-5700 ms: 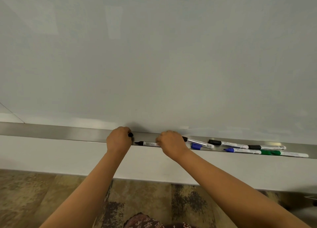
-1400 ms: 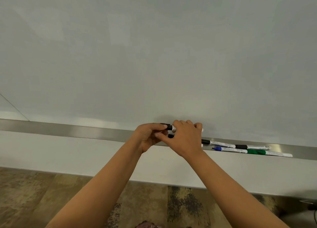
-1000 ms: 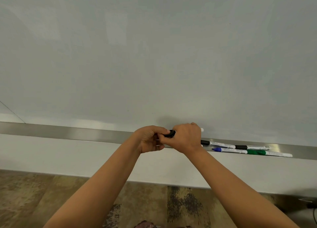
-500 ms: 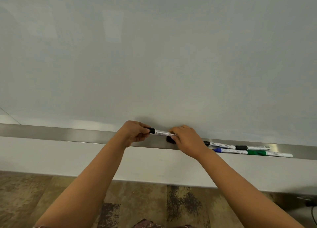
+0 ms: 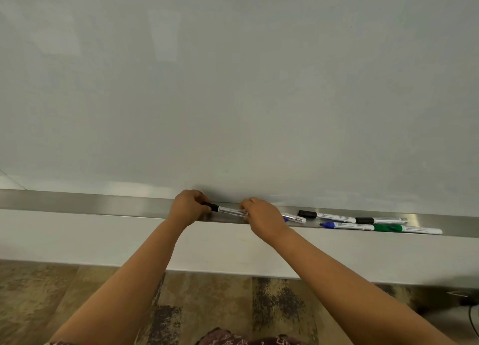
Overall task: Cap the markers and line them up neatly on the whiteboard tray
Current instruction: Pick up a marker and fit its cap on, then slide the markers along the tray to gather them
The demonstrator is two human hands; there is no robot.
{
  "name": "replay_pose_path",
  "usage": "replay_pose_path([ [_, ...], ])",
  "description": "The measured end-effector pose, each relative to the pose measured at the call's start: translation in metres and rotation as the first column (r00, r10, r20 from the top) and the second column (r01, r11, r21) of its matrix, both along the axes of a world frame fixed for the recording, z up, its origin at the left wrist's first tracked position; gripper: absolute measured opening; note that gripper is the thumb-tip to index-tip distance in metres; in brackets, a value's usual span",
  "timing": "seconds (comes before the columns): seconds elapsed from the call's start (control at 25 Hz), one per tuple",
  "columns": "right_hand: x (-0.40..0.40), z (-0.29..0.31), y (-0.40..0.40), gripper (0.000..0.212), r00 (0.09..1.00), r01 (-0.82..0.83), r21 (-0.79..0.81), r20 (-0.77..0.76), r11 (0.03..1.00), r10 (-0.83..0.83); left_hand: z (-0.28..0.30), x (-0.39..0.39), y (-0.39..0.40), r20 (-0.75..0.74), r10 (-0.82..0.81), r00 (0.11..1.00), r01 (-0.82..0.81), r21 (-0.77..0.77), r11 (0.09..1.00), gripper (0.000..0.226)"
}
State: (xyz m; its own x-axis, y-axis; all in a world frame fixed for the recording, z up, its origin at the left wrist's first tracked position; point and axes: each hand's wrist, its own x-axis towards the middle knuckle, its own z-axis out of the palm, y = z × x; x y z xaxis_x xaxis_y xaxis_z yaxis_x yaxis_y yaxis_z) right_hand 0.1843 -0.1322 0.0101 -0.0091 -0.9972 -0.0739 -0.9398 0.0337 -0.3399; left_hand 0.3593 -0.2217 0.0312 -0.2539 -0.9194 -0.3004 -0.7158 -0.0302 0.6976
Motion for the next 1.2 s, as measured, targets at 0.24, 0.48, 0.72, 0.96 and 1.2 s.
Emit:
replay_pose_path([
  [0.24, 0.008, -0.003, -0.006, 0.029, 1.0, -0.014, 0.008, -0.028, 1.0, 0.014, -0.013, 0.003, -0.004, 0.192, -0.085, 0.978, 0.115, -0.15, 0.982, 0.017],
  [0.48, 0.007, -0.007, -0.005, 0.031, 0.998, 0.015, -0.041, -0.057, 0.999, -0.018, -0.016, -0.001, -0.006, 0.234, -0.108, 0.966, 0.16, -0.215, 0.963, 0.016],
  [0.72, -0.009, 0.005, 0.005, 0.029, 0.974, 0.225, -0.219, 0.088, 0.949, -0.211, -0.012, -0.034, 0.009, 0.225, -0.28, 0.933, 0.351, -0.411, 0.841, 0.024],
  [0.96, -0.09, 0.024, 0.046, 0.022, 0.859, 0.506, -0.197, 0.205, 0.84, -0.469, -0.014, -0.078, 0.031, 0.307, -0.549, 0.777, 0.628, -0.345, 0.697, 0.027],
  [1.2, -0.159, 0.022, 0.096, 0.02, 0.821, 0.563, -0.165, 0.224, 0.81, -0.525, -0.017, -0.119, 0.056, 0.35, -0.509, 0.787, 0.614, -0.35, 0.708, 0.018],
])
